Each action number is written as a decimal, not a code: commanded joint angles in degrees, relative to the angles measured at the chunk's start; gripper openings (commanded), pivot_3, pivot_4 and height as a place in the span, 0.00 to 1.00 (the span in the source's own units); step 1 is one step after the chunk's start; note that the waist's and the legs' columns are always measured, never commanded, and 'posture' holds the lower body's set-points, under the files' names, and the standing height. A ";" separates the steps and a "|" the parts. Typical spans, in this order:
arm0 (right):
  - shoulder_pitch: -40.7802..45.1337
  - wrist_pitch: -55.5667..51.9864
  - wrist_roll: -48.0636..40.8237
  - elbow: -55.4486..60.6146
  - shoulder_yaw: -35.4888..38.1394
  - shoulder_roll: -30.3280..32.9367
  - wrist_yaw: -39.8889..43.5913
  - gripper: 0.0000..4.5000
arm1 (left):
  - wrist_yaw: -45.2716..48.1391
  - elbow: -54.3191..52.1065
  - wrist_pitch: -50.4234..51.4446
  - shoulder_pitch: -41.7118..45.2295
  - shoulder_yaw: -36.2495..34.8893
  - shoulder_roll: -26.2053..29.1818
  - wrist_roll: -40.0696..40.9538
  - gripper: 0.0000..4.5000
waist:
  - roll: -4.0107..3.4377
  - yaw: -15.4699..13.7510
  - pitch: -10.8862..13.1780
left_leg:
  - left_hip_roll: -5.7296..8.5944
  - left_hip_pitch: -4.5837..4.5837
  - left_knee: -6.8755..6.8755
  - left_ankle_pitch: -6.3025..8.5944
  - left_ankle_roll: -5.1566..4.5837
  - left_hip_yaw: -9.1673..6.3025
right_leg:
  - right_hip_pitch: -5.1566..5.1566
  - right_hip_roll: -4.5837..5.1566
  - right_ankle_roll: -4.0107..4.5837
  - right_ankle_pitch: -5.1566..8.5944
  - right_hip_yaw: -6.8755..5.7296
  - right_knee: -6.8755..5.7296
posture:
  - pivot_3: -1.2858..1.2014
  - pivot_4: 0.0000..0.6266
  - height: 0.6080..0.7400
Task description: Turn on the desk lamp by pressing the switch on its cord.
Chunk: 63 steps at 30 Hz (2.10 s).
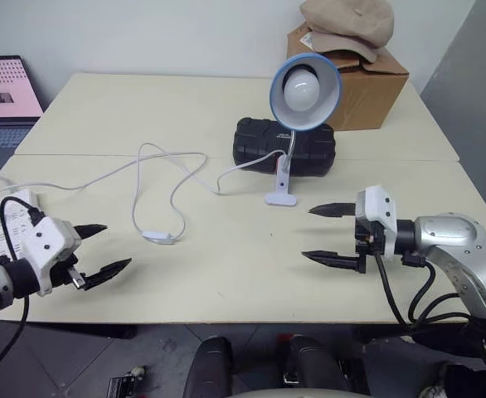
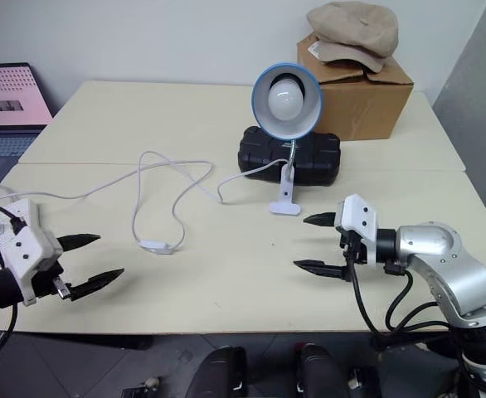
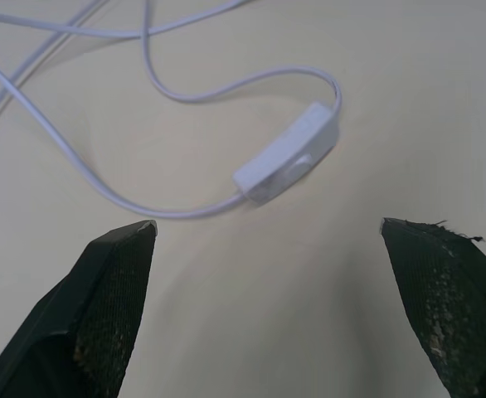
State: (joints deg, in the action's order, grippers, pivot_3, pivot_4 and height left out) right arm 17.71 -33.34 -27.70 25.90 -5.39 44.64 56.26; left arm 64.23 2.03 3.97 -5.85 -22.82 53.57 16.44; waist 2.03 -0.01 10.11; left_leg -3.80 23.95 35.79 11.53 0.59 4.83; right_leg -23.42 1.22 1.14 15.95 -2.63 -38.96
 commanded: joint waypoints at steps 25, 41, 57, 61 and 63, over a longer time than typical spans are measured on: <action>-2.00 -8.52 -2.04 11.49 0.09 -0.17 -7.45 1.00 | 11.73 43.02 -30.36 37.15 26.22 -2.49 -15.55 0.68 | 0.08 0.05 -0.05 | 0.04 0.24 0.26 -0.03 -0.04 -0.03 | -0.04 -0.06 -0.21 -0.12 -0.05 -0.06 | 0.52 0.24 1.00; -1.67 -3.66 -3.86 10.59 1.55 -0.71 -4.60 1.00 | 16.76 22.83 -18.71 27.14 25.07 0.36 -9.02 0.09 | 0.08 0.12 -0.05 | 0.04 0.22 0.27 -0.04 -0.06 -0.04 | -0.01 -0.06 -0.23 -0.13 -0.01 -0.05 | 0.52 0.24 1.00; -1.17 -2.47 -4.71 12.22 4.02 0.77 -4.08 1.00 | 10.22 -8.23 17.49 34.12 28.41 -5.27 0.82 0.09 | 0.10 -0.14 -0.06 | 0.11 0.22 0.33 -0.06 -0.09 -0.10 | 0.07 -0.07 -0.31 -0.17 -0.01 -0.06 | 0.52 0.24 1.00; -0.23 -4.20 -5.59 12.85 4.47 1.19 -4.99 1.00 | 9.68 -10.78 21.74 38.12 33.36 -8.17 -0.40 0.09 | 0.10 0.24 -0.06 | 0.13 0.16 0.33 -0.06 -0.09 -0.04 | 0.08 -0.12 -0.33 -0.18 0.14 -0.05 | 0.52 0.24 1.00; 1.00 -5.58 -5.82 13.08 4.04 1.27 -5.79 1.00 | 9.12 -10.74 22.63 40.34 36.92 -10.14 -2.54 0.09 | 0.09 0.14 -0.06 | 0.11 0.10 0.31 -0.06 -0.08 -0.06 | 0.09 -0.18 -0.33 -0.18 0.16 -0.08 | 0.52 0.24 1.00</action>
State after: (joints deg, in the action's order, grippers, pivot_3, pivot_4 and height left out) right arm 16.93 -38.14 -32.57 36.41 -2.67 45.47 51.35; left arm 74.09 -6.66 25.94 32.38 11.63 44.32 15.21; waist 2.13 0.13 10.05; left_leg -3.68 24.05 36.11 11.47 0.51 4.76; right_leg -23.33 1.03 0.82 15.77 -2.50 -39.06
